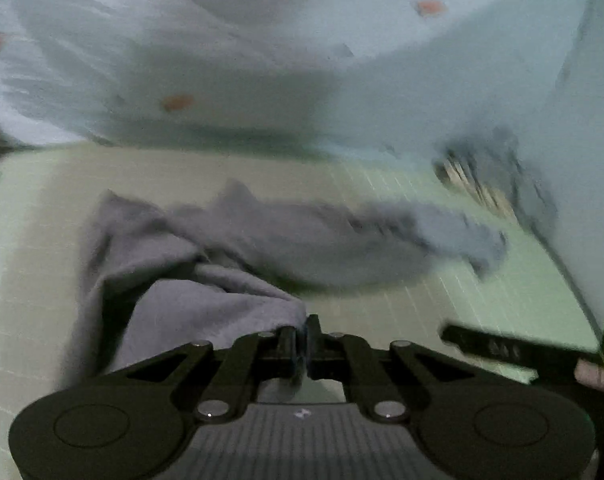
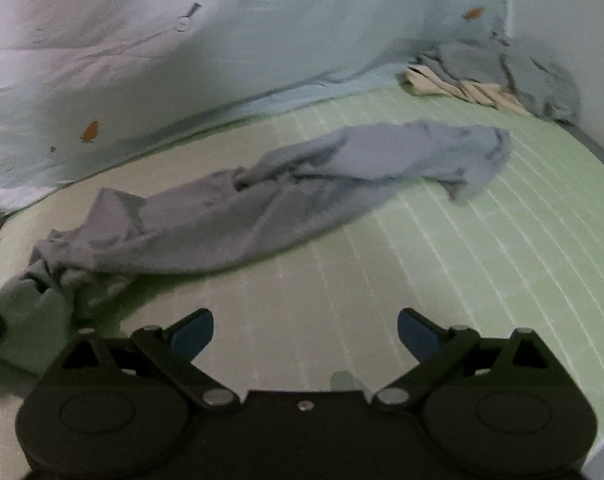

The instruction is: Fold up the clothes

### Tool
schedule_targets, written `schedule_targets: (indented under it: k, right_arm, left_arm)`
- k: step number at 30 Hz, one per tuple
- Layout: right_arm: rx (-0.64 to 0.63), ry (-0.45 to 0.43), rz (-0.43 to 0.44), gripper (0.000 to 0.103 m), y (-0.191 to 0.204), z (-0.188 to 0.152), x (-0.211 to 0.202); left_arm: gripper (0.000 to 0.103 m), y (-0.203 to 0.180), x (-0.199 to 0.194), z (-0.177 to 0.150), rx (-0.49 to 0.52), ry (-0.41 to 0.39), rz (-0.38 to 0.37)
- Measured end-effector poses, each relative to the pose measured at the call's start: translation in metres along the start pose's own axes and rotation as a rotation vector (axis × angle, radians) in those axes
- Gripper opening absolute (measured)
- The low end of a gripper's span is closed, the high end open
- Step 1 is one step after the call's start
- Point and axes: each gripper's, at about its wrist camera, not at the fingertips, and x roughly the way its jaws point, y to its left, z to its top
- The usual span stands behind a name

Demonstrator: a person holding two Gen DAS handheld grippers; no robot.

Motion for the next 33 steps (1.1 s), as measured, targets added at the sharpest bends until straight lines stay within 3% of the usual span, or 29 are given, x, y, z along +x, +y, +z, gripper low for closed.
schedule_targets:
  k: [2, 4, 6, 12, 23, 27, 33]
  right_arm:
    - [0.011, 0.015, -0.007, 0.100, -0.005, -0.006, -0.002]
    - [0.010, 0.023, -0.009, 0.100, -0.006, -0.012, -0.005]
    - [-0.007, 0.020, -0.008, 0.100, -0.001, -0.017, -0.007]
    - [-0.129, -0.001, 0.036, 0.100, 0.046, -0.039, -0.007]
    - [-0.481, -0.103, 0.235, 0.100, 0.165, -0.106, -0.018]
    - [-0.574, -0.113, 0.271, 0.099, 0.194, -0.126, -0.016]
    - [-0.679, -0.081, 0.343, 0.079, 0.217, -0.152, -0.009]
  left_arm:
    - [0.017, -0.008, -0.002, -0.008, 0.019, 0.017, 0.007]
    - [0.038, -0.009, -0.006, -0.014, 0.015, 0.022, 0.017]
    - [0.070, 0.008, -0.007, -0.015, -0.047, 0.015, 0.039]
    - [0.096, 0.052, -0.039, -0.037, -0.168, -0.006, 0.167]
    - [0.102, 0.121, -0.092, -0.073, -0.337, -0.039, 0.337]
    - [0.102, 0.131, -0.104, -0.080, -0.333, -0.040, 0.399]
    - [0.102, 0.145, -0.115, -0.085, -0.345, -0.064, 0.391]
